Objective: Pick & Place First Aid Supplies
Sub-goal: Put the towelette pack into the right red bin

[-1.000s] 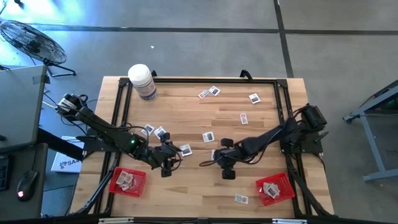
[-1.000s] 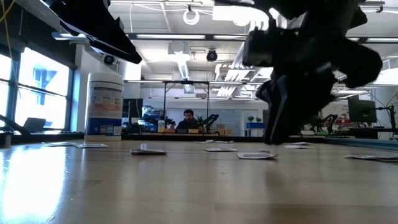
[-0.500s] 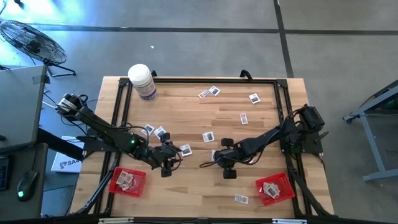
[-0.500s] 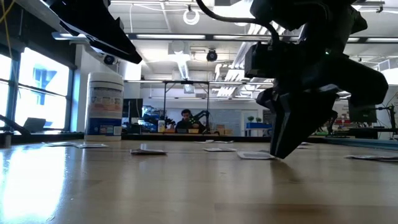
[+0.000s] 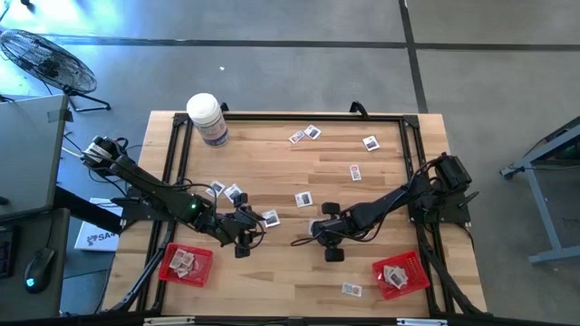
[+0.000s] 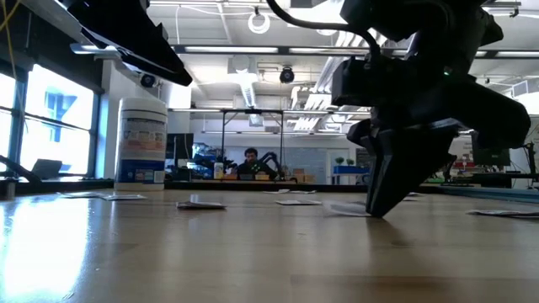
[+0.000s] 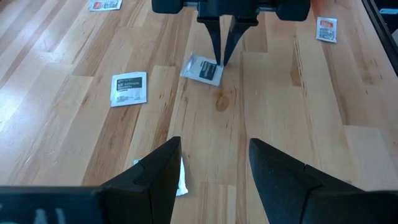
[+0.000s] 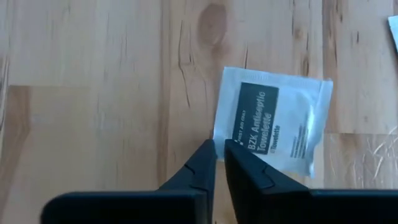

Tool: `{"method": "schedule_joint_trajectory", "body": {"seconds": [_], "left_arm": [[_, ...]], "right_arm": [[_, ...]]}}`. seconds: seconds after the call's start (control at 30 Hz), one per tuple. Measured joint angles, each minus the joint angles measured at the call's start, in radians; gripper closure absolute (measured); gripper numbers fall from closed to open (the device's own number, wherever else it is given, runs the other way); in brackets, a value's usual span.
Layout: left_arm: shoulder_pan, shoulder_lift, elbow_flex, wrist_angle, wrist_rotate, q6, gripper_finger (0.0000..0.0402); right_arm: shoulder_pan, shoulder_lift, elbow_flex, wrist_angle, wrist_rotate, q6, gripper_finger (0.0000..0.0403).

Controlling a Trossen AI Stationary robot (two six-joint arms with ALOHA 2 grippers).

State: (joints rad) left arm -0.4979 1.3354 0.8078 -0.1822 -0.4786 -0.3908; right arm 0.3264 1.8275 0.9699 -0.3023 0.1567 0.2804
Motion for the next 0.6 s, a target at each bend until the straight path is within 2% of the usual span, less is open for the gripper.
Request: {"method": "schedule_joint_trajectory", "body": {"seconds": [0.1,0.6], "left_arm": [[0.000,0.000,0.000,0.000,0.000,0.000,0.0215],[0.000,0.000,0.000,0.000,0.000,0.000,0.0215]], "right_arm": [[0.000,0.000,0.000,-0.002,0.002,0.013,0.0398],[0.037,-0.018,0.023,-0.032,0.013,0.177,0.0401]]}}
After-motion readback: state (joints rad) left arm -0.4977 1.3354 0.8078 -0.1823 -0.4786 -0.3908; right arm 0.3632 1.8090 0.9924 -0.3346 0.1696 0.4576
